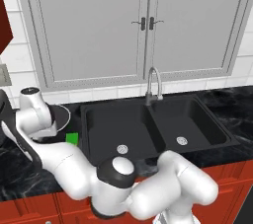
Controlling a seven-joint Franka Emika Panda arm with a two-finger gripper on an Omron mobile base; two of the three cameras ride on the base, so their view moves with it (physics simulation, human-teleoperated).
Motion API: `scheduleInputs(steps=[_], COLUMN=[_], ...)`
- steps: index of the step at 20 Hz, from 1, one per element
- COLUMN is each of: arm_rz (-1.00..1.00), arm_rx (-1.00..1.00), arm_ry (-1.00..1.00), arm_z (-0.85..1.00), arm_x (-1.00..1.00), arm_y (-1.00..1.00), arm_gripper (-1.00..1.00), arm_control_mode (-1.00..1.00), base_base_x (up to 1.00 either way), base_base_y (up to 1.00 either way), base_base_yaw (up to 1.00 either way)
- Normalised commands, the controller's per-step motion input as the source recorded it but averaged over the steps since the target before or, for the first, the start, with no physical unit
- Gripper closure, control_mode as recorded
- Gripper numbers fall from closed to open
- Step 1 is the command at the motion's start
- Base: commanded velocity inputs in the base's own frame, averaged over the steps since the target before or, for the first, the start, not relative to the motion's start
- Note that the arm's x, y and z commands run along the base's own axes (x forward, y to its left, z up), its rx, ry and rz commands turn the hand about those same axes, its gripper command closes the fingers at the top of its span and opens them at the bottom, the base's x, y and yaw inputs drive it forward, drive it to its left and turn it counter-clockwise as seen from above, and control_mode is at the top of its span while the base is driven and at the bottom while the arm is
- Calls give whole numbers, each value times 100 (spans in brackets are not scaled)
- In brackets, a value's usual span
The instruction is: Pick the pan and sponge and place them into the sink. Then turn on the water.
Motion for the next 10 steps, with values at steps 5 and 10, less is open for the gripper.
scheduleInputs(steps=[5, 10], arm_rz=[0, -4], arm_rx=[11, 17], arm_ry=[0, 0], arm_z=[15, 0], arm_x=[-3, -26], arm_y=[-30, -32], arm_gripper=[100, 100], arm_control_mode=[-100, -100], base_base_x=[0, 0], base_base_y=[0, 0], base_base_yaw=[0, 0])
